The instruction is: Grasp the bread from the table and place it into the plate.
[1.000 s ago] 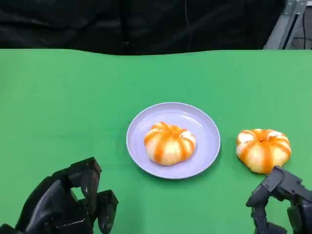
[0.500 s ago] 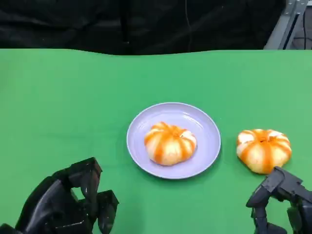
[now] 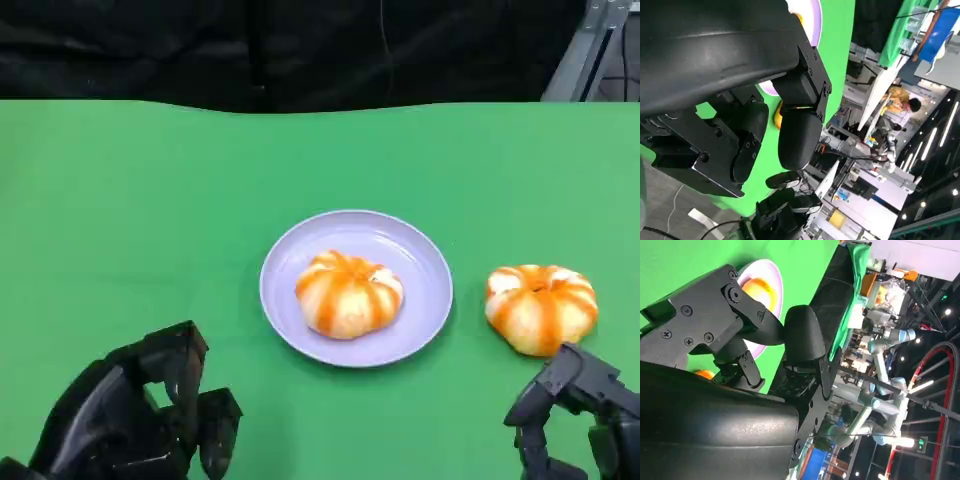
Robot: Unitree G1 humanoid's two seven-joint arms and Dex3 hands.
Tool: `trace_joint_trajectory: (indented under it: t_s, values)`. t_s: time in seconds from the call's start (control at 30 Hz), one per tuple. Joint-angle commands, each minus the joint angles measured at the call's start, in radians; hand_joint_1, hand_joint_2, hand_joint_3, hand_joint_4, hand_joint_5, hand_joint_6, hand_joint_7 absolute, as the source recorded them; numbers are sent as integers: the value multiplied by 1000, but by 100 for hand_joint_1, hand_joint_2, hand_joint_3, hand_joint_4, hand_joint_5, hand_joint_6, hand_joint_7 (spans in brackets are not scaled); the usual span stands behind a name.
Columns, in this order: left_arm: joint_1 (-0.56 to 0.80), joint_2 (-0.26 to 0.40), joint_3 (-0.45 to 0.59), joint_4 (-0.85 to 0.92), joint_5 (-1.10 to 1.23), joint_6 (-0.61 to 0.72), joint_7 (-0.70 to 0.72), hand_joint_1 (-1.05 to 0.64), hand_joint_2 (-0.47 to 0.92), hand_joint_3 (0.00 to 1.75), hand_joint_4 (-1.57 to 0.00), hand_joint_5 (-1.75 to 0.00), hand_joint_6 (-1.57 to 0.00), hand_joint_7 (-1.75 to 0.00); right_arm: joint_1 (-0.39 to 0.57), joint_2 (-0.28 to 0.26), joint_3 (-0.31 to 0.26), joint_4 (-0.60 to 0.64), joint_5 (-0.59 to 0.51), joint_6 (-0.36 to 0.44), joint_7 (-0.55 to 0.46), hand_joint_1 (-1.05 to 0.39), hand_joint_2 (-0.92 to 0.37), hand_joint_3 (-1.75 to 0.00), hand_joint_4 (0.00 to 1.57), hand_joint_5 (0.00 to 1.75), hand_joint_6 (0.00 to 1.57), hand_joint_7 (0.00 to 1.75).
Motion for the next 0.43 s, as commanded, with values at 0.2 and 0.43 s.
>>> trace_joint_trajectory:
  t_s: [0.2, 0.43]
  values:
    - [7, 7, 9, 1, -12, -14, 8, 4, 46, 172, -104, -175, -93, -175, 3, -8, -5, 12, 16, -18, -1, -12, -49, -126, 84, 175, 75, 151]
    - [7, 5, 10, -4, -18, -7, 14, 5, 46, 173, -104, -175, -93, -175, 1, -8, -4, 15, 16, -19, -1, -13, -48, -125, 84, 175, 75, 152]
